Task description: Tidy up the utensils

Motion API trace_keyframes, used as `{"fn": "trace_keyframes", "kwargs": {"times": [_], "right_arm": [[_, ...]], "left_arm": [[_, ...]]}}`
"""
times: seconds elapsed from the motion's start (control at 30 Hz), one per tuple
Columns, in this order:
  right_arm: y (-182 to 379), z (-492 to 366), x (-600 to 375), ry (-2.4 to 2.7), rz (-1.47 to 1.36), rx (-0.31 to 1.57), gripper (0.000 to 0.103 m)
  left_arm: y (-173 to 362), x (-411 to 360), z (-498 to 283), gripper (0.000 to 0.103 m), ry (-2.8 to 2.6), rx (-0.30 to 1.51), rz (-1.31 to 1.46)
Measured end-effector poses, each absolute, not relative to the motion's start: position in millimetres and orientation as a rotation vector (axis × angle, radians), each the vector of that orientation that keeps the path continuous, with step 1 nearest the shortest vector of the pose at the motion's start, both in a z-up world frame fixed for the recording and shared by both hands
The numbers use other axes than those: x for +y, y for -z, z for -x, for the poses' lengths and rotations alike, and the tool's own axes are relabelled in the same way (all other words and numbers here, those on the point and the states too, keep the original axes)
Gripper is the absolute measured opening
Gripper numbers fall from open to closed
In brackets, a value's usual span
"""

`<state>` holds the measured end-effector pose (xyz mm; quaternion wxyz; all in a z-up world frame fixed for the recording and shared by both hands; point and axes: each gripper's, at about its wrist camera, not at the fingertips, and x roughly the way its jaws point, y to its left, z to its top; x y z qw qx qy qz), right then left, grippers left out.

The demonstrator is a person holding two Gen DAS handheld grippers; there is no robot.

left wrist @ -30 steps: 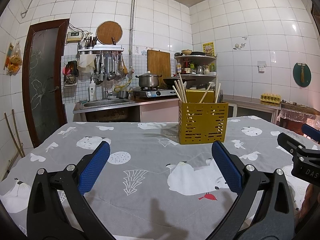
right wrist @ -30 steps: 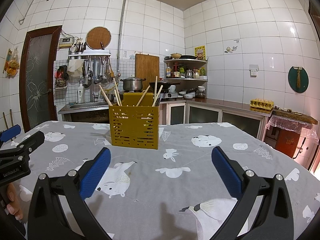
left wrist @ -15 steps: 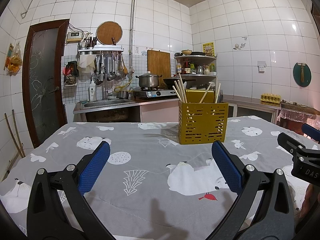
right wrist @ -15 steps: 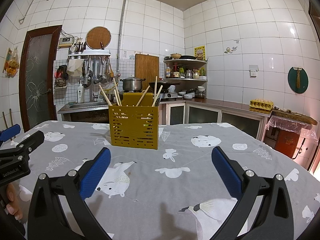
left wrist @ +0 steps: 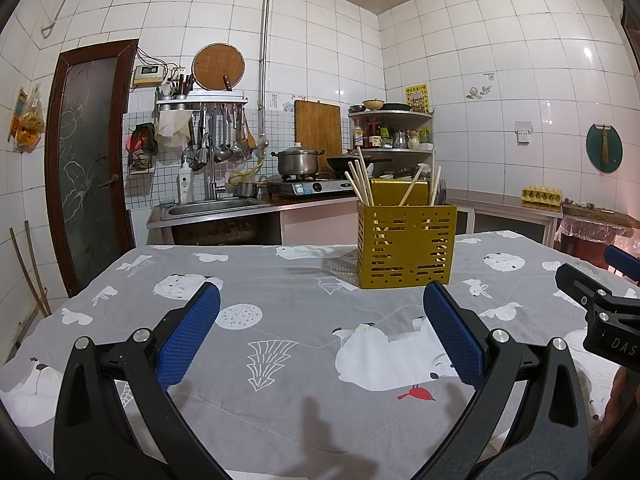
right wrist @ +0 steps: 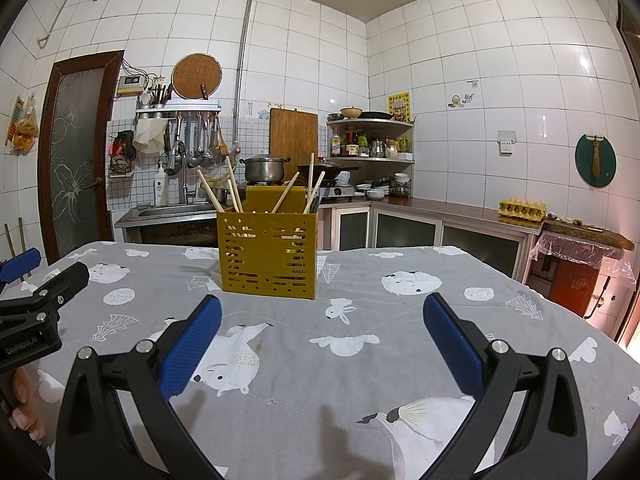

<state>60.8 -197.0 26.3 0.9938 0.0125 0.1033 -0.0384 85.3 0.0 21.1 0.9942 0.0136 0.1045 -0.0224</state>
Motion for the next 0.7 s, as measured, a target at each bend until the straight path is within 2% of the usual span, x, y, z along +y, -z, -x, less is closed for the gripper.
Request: {"fn": "trace_keyframes", "kwargs": {"times": [0.7], "right_arm": [[-27.5, -61.8, -199.6, 0.080, -0.024, 0.207, 0.099]], "left_arm": [[-21.4, 1.3, -87.5, 0.098, 0.037, 0.205, -0.032]]}}
